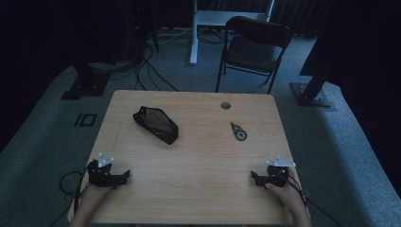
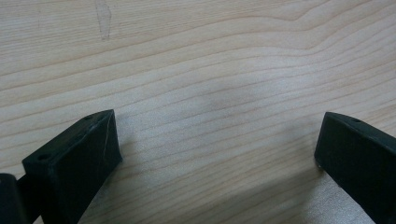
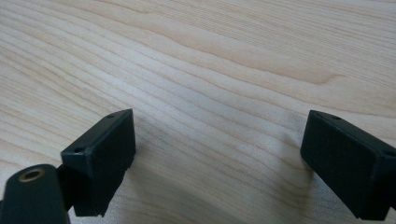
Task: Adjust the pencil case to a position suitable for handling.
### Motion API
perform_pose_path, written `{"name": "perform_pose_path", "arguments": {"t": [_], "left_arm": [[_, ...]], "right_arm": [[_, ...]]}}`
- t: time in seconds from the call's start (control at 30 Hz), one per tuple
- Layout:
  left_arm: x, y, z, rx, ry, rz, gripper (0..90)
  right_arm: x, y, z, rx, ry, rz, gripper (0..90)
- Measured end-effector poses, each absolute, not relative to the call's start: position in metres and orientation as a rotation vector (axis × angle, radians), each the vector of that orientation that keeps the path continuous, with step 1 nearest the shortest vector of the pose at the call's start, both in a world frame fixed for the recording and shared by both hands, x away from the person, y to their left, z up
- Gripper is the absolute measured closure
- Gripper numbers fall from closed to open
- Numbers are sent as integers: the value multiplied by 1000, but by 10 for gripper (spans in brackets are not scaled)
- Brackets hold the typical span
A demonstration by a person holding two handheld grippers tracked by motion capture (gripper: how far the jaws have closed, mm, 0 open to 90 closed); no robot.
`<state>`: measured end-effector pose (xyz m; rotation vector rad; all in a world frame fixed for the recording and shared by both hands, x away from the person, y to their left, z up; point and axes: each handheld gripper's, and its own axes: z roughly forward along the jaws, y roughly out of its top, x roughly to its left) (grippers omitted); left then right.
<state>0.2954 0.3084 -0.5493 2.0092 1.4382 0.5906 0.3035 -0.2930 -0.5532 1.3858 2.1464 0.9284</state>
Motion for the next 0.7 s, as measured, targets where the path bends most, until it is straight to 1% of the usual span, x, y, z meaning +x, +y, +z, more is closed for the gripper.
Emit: {"name": "perform_pose_path", "arguments": {"t": [0.4, 0.5, 0.7], "left_arm": [[295, 308, -549, 2010, 1438, 590, 2], [296, 308, -549, 2011, 1437, 589, 2], [296, 309, -549, 2012, 1434, 588, 1]], "right_arm": [[304, -291, -553, 1368, 2157, 931, 101], [305, -288, -552, 1358, 2166, 932, 123], [308, -278, -549, 1343, 2149, 932, 125]]}}
